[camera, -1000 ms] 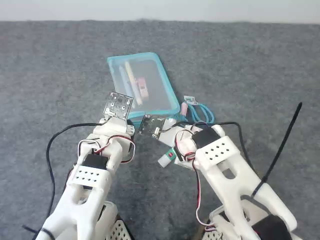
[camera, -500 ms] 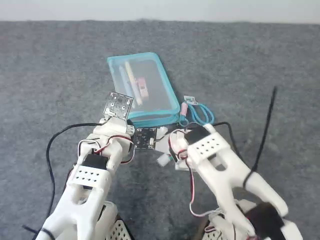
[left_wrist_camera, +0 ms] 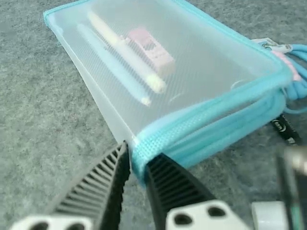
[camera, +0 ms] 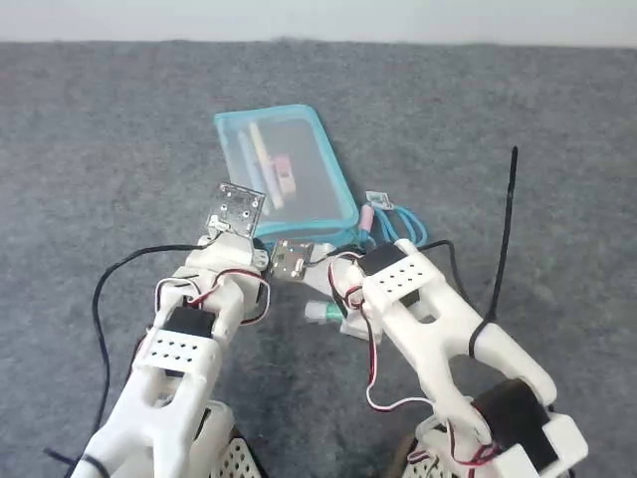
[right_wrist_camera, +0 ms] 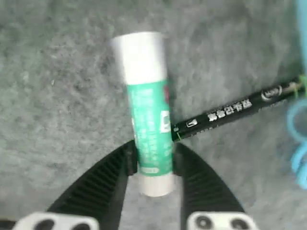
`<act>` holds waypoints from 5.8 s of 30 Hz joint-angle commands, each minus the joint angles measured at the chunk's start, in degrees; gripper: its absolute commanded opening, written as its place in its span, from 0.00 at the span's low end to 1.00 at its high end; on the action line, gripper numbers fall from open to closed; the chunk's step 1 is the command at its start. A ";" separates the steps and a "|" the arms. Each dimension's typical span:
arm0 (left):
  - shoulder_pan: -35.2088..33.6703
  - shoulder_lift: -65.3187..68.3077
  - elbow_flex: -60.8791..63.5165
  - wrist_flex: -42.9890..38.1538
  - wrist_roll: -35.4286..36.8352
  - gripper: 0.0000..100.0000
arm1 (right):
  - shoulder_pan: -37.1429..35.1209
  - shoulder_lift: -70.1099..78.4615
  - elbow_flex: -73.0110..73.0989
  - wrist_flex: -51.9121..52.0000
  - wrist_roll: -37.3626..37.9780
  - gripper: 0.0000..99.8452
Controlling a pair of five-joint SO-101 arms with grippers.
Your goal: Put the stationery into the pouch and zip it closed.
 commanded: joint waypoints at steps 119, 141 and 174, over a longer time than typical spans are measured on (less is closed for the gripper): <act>4.40 -0.70 -6.73 1.76 5.19 0.01 | 8.31 28.09 -66.99 33.36 -37.98 0.01; 7.56 -0.70 -5.49 1.41 5.10 0.01 | 8.31 34.07 -84.22 41.27 -43.43 0.26; -14.95 -0.62 -8.31 -0.88 10.73 0.01 | 7.87 -5.14 -0.70 -1.27 -32.09 0.26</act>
